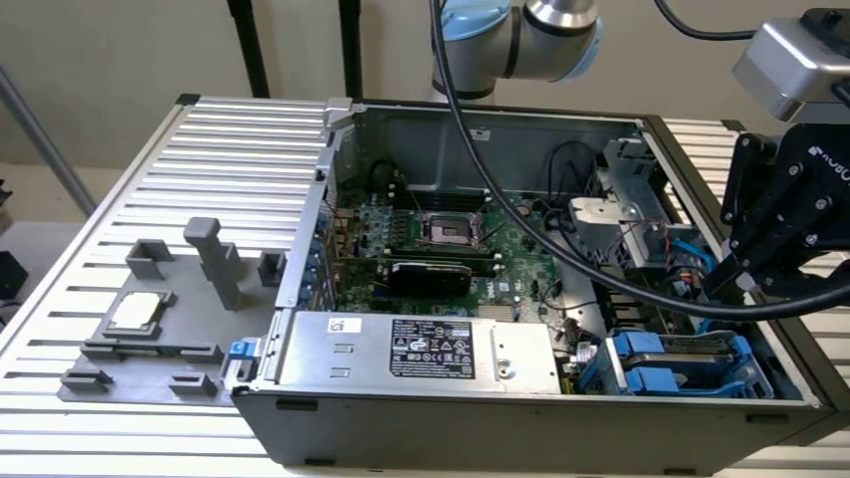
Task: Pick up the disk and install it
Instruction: 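Insert the first disk wire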
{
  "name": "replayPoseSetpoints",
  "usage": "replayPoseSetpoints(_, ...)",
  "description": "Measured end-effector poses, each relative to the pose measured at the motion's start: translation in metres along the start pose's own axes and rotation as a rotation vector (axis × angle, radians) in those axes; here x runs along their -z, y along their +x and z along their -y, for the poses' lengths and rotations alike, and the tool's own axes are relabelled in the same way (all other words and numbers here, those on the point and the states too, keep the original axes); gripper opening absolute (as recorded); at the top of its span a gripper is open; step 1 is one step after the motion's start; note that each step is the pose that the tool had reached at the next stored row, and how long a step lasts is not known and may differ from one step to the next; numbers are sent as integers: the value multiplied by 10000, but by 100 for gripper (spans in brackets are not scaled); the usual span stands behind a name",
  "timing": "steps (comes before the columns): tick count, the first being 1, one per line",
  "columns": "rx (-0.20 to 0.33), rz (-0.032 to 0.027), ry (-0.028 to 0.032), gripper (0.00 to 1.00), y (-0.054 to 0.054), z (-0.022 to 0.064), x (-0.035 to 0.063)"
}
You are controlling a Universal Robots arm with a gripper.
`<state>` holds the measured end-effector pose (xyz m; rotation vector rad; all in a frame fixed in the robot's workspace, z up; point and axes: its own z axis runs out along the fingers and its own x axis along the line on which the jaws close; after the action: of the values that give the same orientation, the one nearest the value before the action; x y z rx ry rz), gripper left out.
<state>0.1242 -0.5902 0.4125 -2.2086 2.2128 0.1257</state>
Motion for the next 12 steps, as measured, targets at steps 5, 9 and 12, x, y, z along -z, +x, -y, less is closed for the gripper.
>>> replayPoseSetpoints(5, -1, -1, 0, 13, 0, 0, 0)
replayPoseSetpoints(9, -1, 0, -3, 13, -16, 78, 3)
replayPoseSetpoints(12, 0, 2, -2, 13, -38, 134, 0)
